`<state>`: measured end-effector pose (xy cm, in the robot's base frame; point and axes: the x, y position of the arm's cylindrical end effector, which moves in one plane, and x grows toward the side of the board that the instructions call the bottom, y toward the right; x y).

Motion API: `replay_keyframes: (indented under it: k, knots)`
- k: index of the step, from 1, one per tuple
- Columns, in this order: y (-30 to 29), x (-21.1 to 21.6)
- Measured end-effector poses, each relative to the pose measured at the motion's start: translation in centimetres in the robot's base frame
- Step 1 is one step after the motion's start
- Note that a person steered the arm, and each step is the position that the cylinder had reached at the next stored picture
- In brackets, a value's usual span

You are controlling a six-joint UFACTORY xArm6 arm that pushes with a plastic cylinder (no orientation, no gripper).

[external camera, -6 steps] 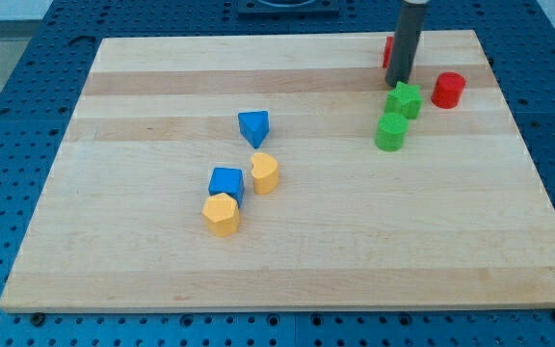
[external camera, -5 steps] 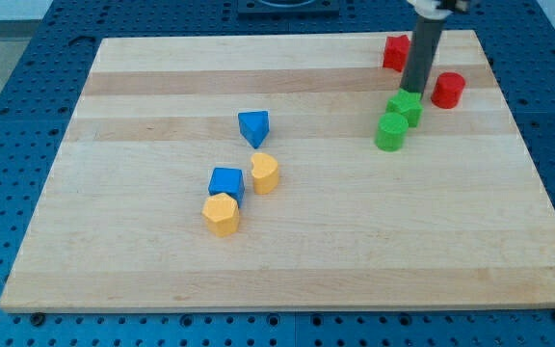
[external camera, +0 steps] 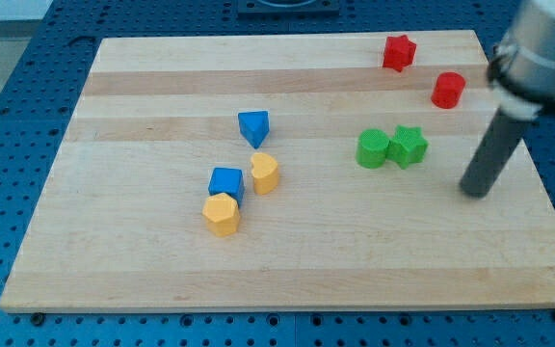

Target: Move the yellow hexagon to the left side of the board

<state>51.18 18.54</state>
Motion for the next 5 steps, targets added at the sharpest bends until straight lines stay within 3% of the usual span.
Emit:
replay_keyframes:
  k: [1, 5]
  knots:
    - [-9.2, 3.0]
    - [-36.1, 0.5]
